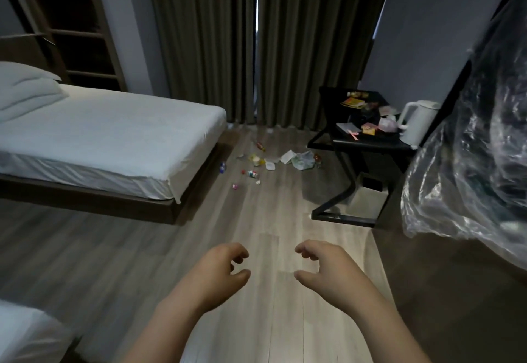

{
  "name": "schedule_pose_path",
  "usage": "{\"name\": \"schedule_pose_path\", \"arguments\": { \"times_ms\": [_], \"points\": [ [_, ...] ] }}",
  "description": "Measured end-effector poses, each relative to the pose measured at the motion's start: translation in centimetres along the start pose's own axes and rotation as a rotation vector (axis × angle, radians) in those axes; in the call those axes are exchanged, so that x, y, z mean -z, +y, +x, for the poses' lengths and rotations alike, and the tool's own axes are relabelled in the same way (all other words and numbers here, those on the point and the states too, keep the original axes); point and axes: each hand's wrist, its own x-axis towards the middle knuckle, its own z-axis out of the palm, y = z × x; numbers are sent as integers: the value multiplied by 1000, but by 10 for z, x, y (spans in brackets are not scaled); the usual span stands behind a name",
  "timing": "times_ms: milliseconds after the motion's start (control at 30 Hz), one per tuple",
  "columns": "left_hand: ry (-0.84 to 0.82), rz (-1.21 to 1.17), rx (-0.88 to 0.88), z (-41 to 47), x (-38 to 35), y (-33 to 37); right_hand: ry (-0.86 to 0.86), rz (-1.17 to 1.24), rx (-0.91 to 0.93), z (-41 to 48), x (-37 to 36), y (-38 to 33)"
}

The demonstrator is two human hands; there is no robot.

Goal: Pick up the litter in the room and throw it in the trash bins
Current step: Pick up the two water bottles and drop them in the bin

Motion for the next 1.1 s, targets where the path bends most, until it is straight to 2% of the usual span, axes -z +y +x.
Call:
{"name": "schedule_pose_path", "arguments": {
  "times_ms": [200,667,1100],
  "points": [
    [-5,-13,22,111,24,-28,-7,-30,-22,114,-1,9],
    [-31,54,-2,361,134,-91,-25,-39,-101,370,10,-15],
    [-32,130,65,589,180,-99,-69,-14,-77,623,47,38]
  ]
}}
